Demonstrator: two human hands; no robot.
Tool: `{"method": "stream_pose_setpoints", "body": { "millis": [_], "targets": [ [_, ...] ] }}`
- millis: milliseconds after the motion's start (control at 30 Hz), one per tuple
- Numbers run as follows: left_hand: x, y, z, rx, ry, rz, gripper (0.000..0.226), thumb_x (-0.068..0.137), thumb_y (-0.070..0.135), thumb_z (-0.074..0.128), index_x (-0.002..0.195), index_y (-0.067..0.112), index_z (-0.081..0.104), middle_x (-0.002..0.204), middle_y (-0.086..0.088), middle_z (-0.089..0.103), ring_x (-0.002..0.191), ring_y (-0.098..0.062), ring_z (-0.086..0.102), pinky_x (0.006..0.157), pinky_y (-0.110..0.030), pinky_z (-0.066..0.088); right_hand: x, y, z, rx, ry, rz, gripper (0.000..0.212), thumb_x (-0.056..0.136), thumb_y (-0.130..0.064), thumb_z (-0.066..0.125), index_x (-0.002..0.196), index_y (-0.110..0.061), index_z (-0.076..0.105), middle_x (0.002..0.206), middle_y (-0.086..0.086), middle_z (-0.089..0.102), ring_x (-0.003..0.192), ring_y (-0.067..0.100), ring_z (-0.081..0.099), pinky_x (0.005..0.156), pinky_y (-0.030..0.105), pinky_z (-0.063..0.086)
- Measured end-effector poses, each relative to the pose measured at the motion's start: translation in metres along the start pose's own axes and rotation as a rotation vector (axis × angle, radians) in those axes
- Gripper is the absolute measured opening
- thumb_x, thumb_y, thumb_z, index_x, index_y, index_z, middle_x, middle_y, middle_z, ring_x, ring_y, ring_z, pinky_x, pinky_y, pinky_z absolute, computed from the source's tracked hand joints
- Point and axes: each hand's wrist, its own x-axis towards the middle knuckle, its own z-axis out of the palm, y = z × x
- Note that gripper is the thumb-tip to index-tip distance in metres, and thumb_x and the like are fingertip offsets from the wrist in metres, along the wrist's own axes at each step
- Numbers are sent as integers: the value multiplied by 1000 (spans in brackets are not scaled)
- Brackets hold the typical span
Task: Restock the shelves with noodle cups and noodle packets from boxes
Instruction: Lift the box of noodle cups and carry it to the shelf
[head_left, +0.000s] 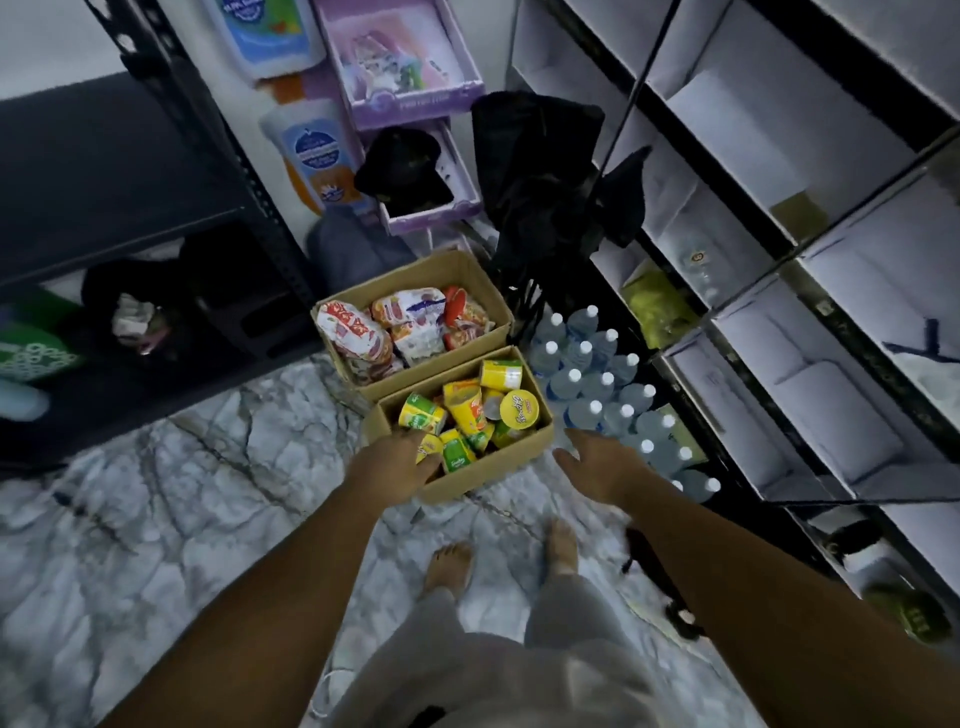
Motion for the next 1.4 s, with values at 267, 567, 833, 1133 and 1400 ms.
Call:
{"method": "stream_pose_setpoints", "body": {
  "millis": [267,567,833,1133,1400],
  "targets": [
    [15,18,21,-221,134,-238,62,104,49,50,158,19,39,147,-20,53,132,-36,54,106,-42,46,89,20,-39,-105,-131,-161,57,107,-45,43,153,-13,39,150,18,49,136,36,48,109,44,42],
    [93,-3,77,-345,167,-416,58,105,46,50,155,18,38,145,-16,56,129,-31,56,100,-38,46,206,53,-19,-53,-169,-168,55,107,-35,47,157,-16,34,145,22,53,122,39,58,98,44,50],
    [224,-96,179,-380,185,-533,70,105,48,48,163,22,20,147,-20,53,131,-37,54,104,-45,46,363,94,81,-34,-138,-133,66,104,-44,48,161,-37,16,143,18,55,118,37,62,98,49,51],
    [320,-152,258,-372,304,-539,67,108,30,44,163,13,12,152,-28,42,122,-46,54,93,-58,50,477,143,158,-25,59,-147,71,102,-28,53,162,-33,16,125,27,62,108,44,63,87,47,51],
    [351,-164,285,-399,422,-609,68,107,44,36,162,34,-4,131,-20,55,106,-49,63,87,-54,50,496,149,187,51,97,-304,92,99,-27,65,162,-42,0,119,26,68,100,46,68,85,51,55]
  ]
}}
